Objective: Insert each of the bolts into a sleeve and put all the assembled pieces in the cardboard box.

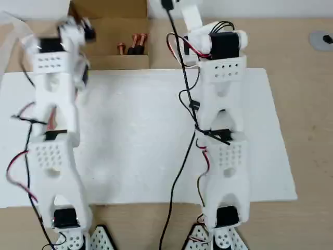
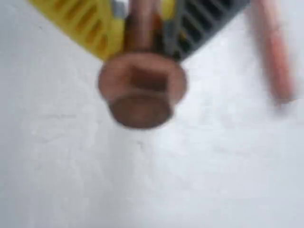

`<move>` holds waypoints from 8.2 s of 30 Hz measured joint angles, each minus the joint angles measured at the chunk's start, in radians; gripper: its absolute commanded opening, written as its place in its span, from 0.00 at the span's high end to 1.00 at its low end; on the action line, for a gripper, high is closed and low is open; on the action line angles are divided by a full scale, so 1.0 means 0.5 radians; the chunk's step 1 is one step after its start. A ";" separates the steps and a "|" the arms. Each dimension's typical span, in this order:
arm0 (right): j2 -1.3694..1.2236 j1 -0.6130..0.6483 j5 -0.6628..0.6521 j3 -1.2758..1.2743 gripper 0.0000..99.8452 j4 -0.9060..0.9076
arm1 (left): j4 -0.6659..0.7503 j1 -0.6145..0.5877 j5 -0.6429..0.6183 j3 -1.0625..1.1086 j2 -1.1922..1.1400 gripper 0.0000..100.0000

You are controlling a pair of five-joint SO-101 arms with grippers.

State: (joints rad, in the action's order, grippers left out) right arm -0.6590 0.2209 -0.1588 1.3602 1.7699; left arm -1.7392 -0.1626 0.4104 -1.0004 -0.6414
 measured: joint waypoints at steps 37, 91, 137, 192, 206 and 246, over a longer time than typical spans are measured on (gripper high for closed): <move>1.096 -0.322 -1.651 -3.032 0.68 -1.114 | 0.215 0.000 -0.865 1.976 2.860 0.99; -0.252 -0.147 -1.651 -1.574 0.89 -0.362 | 0.476 0.000 -0.764 2.467 3.290 0.99; 0.000 0.037 -0.930 -0.868 0.99 -0.006 | 0.476 0.000 -0.764 2.480 3.974 0.99; 4.695 1.485 0.672 -5.585 0.99 -2.486 | 1.231 0.957 -1.114 3.158 3.965 0.99; 4.698 1.485 0.672 -5.585 0.99 -2.486 | 1.145 1.074 -1.114 3.075 3.968 0.99; 4.698 1.467 0.672 -5.597 0.99 -2.437 | 0.611 1.369 -0.654 3.164 3.977 0.94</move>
State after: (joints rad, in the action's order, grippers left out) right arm 1.6901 0.9544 0.1772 -1.4385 0.5516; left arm -1.4339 0.5217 0.0836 0.5815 1.3472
